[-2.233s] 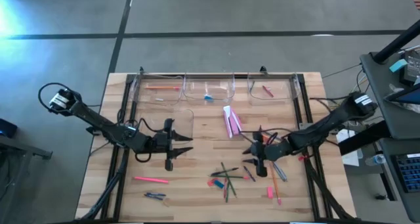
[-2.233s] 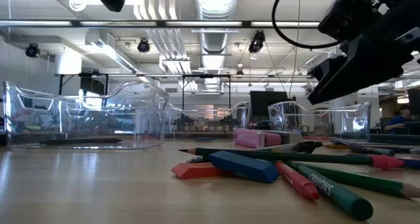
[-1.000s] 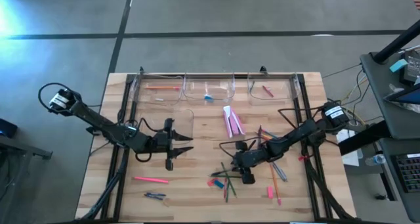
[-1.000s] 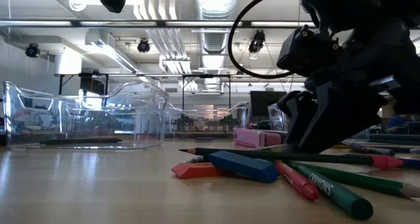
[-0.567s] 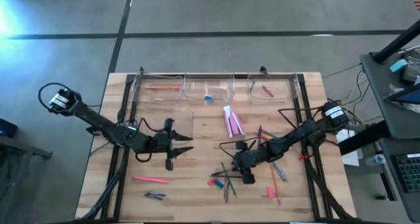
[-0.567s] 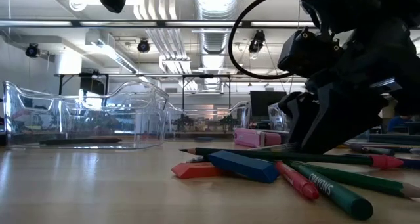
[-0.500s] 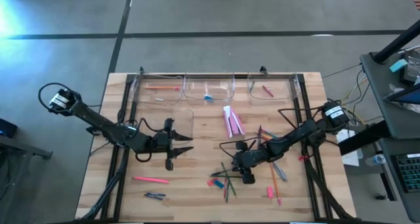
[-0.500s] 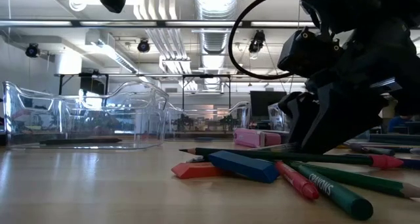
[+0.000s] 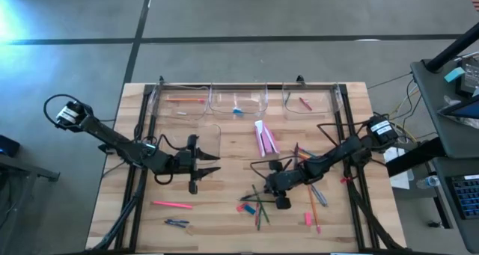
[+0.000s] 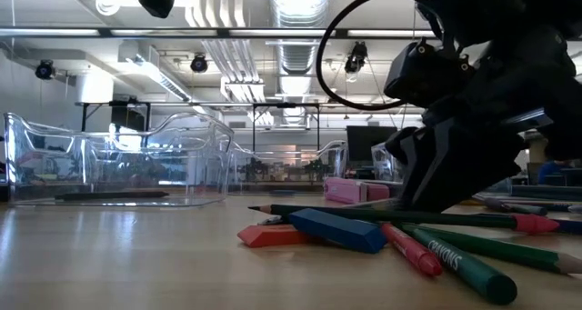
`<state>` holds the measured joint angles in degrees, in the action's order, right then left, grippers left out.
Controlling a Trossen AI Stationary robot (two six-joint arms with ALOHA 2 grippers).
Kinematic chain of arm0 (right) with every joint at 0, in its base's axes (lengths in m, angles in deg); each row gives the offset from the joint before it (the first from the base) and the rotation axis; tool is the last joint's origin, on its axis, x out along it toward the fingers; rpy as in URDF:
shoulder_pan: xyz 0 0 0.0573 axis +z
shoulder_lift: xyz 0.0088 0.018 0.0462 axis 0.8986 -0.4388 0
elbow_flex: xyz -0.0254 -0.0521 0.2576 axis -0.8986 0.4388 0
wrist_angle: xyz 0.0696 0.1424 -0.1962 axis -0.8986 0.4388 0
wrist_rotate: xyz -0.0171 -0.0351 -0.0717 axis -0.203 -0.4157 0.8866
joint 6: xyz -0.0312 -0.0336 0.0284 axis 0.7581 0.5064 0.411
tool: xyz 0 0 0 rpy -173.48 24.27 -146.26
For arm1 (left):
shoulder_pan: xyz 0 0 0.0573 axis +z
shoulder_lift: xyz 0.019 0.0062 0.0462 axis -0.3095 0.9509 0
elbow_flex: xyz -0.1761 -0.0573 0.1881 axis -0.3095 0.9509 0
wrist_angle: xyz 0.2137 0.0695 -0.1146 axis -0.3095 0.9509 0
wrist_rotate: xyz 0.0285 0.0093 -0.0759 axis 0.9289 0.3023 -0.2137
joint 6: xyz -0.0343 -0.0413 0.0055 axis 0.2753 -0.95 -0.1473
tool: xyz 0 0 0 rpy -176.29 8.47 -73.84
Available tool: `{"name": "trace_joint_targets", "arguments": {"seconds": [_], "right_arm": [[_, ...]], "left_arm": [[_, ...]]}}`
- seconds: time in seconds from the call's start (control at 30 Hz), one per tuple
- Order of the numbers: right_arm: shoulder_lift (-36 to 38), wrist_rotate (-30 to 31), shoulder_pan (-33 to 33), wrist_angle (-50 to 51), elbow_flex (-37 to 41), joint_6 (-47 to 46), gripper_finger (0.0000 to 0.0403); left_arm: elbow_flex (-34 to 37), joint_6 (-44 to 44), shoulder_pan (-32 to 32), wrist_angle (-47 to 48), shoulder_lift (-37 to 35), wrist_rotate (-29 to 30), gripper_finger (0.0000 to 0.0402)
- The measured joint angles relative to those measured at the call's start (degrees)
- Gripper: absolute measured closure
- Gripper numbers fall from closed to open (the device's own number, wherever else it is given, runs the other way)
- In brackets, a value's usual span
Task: Sort crayons/erasers/pens/pencils in bins
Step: Put the black pen into the bottom left transparent bin
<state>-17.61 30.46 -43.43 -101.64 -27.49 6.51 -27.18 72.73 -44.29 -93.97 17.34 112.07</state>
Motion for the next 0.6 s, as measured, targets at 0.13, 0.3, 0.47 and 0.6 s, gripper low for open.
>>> {"name": "trace_joint_targets", "arguments": {"seconds": [0.13, 0.3, 0.47, 0.6], "right_arm": [[0.0, -0.1, -0.85, 0.0, 0.0, 0.0, 0.0371], [0.0, -0.07, -1.25, -0.02, 0.0, -0.02, 0.0372], [1.21, 1.43, -1.25, 0.2, 0.04, 0.0, 0.0365], [4.38, 1.57, -1.25, 0.26, 0.04, 0.66, 0.0374]], "left_arm": [[0.0, 0.0, 0.0, 0.0, 0.0, 0.0, 0.0275], [0.0, -0.01, 0.0, 0.0, 0.0, 0.0, 0.0275], [0.0, 0.0, 0.0, 0.01, 0.0, 0.0, 0.0275], [0.0, 0.0, 0.0, 0.02, 0.0, 0.0, 0.0275]]}}
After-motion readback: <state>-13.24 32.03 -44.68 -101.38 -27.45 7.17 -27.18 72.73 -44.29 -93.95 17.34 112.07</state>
